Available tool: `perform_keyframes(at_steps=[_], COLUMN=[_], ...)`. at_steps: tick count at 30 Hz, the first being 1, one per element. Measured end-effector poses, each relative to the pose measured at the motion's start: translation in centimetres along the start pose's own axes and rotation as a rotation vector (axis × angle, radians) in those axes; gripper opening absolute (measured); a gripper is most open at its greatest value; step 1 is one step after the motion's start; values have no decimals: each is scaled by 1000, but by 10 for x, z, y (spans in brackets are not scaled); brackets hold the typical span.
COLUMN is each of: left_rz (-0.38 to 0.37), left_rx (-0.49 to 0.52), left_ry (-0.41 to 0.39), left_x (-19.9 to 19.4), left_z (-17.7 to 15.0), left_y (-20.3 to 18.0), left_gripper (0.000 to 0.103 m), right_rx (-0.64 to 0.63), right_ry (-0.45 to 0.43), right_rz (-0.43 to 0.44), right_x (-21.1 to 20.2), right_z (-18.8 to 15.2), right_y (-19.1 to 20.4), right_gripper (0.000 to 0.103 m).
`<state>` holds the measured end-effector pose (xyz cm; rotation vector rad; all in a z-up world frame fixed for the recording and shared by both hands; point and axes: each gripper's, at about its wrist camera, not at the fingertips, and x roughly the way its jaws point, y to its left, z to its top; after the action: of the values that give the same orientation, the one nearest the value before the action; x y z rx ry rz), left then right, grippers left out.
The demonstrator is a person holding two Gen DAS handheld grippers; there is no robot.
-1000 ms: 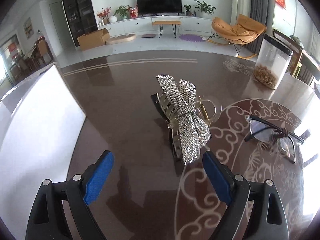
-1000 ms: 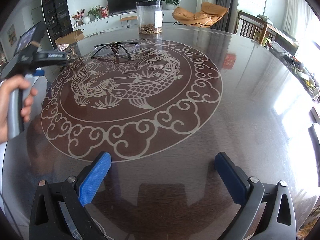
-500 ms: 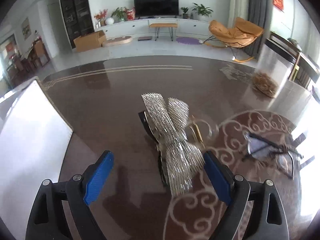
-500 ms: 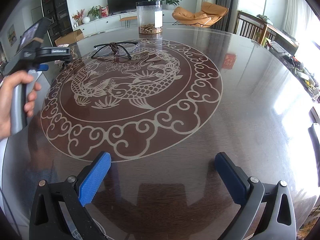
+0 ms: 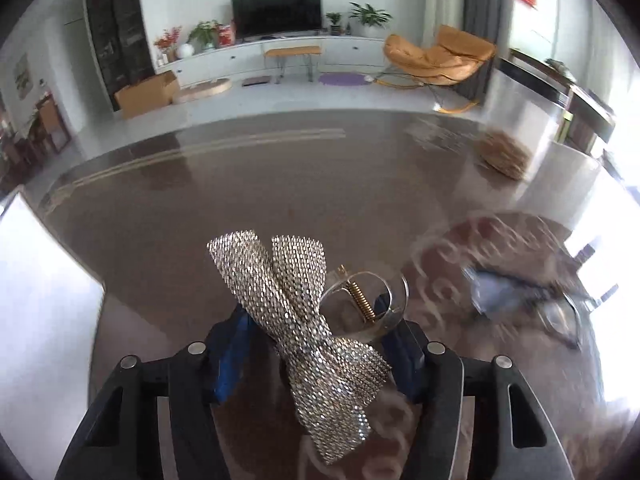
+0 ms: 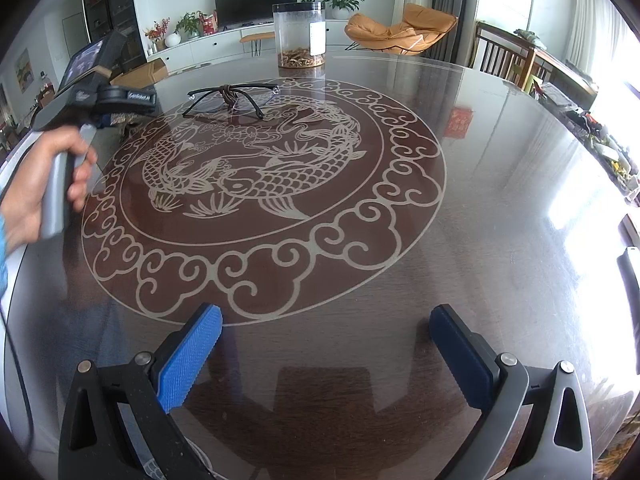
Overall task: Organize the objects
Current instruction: 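Hold the bow clip raised in the left tool above the table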
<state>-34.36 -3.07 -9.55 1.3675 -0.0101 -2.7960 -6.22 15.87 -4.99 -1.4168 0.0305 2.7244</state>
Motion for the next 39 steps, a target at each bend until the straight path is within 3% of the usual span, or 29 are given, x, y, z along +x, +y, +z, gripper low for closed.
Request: perform_keyframes(at_steps=[9, 15, 39], left_rz=[-76, -69, -62], left_rx=[128, 74, 65], left_ry=[-2, 1, -5], left_x=[-88, -116, -113], left_z=[-106, -141, -141], left_y=[-25, 4, 5], left_gripper=[59, 59, 60], right_rx=[0, 0, -2], right_ry=[-1, -1, 0], right_rz=[1, 1, 2], right_x=[0, 0, 0], right_z=[0, 0, 0], right_y=[0, 1, 1], right_gripper=[103, 103, 103])
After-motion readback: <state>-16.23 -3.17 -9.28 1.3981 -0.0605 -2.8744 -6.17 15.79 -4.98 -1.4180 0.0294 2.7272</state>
